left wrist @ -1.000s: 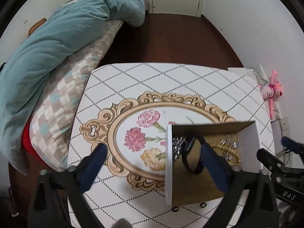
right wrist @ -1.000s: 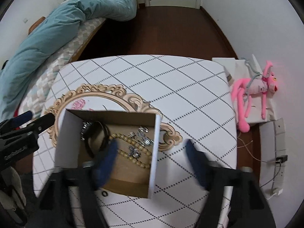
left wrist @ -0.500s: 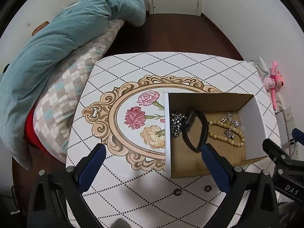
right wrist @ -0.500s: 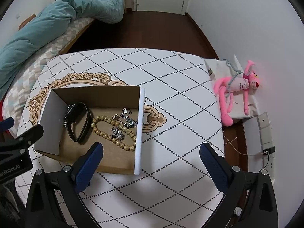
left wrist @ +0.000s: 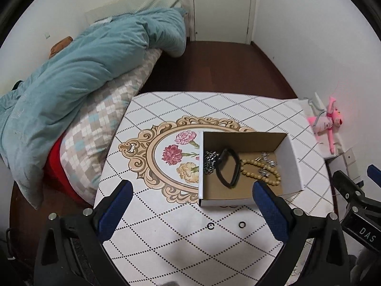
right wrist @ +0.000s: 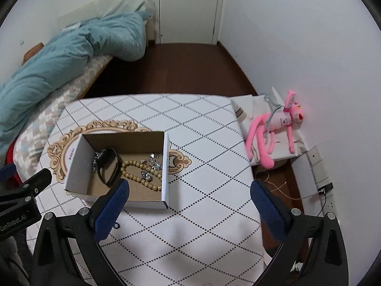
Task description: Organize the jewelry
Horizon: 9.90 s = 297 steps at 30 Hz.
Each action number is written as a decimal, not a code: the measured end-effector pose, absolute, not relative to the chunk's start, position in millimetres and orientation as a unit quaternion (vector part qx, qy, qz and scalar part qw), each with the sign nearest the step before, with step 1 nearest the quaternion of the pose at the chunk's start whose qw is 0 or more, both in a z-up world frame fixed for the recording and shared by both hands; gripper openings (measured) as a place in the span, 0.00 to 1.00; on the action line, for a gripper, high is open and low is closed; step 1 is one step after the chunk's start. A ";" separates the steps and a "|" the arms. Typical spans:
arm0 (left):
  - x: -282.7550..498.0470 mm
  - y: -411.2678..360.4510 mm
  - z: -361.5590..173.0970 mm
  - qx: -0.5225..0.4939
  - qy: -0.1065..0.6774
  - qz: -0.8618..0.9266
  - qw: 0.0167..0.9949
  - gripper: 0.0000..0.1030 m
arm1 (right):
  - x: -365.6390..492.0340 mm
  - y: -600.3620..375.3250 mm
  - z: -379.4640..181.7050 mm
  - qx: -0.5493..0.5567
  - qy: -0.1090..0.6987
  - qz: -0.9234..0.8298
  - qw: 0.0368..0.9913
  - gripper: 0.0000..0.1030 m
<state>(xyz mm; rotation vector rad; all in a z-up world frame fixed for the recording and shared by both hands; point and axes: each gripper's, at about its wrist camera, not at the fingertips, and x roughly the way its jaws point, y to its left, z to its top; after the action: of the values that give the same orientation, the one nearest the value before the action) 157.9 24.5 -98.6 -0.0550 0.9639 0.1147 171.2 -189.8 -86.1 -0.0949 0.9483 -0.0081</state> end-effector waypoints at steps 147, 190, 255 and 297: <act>236.5 32.3 -153.1 -0.056 0.564 0.016 0.824 0.94 | 251.1 -178.4 -145.9 -0.016 0.559 0.096 0.823 0.67; 78.2 19.3 -2.7 -0.039 0.430 0.033 0.902 1.00 | 83.7 -194.0 24.7 -0.031 0.418 0.010 0.908 1.00; 154.3 23.1 -21.9 -0.034 0.525 0.040 0.850 1.00 | 162.0 -179.3 10.3 -0.049 0.507 0.021 0.861 1.00; 146.3 25.2 -24.9 -0.031 0.526 0.046 0.849 1.00 | 159.1 -183.2 8.3 -0.054 0.518 0.018 0.853 1.00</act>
<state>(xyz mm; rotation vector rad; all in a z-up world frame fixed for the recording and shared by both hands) 146.3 25.2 -24.9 -0.0648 1.1092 0.0964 159.1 -183.2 8.3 -0.1132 1.0901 0.0375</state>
